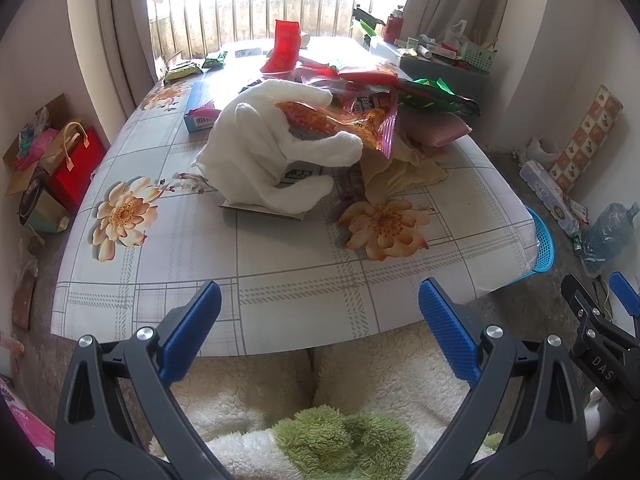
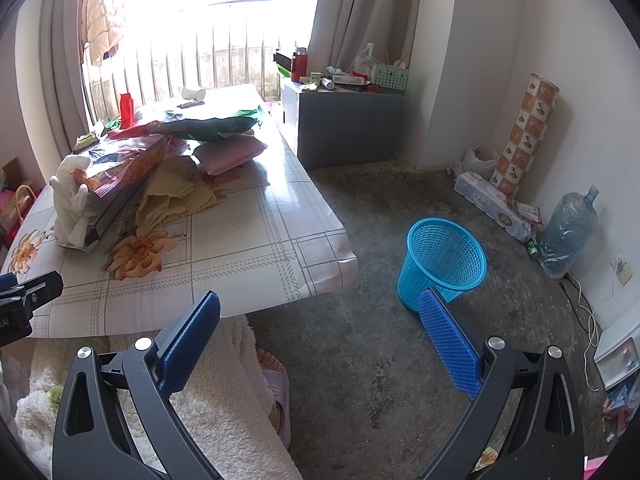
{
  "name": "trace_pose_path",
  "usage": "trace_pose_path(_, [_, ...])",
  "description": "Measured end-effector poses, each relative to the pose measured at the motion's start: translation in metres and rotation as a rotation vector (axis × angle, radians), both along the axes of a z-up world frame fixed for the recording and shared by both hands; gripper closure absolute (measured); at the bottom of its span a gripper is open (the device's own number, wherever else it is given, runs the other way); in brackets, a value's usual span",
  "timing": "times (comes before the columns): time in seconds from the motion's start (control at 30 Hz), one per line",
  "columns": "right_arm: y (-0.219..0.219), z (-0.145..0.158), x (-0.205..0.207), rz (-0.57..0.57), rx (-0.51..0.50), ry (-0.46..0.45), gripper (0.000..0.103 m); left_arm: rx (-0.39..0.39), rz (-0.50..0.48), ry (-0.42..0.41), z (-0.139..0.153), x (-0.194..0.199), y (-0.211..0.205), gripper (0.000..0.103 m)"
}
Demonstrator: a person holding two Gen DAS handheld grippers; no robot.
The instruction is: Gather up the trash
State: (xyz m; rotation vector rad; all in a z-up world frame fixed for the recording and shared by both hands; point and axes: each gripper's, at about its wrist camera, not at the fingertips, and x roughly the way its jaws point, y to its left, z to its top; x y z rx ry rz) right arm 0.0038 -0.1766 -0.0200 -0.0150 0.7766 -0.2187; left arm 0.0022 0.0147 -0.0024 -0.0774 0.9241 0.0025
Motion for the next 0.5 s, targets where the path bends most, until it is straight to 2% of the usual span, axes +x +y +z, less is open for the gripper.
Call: trace_pose_path(0.5, [-0.0022,-0.0036,-0.0006,-0.006,0.009,0.001,0.006,-0.001,0.006,0.010,-0.0076,-0.0022,0.0053,0.009])
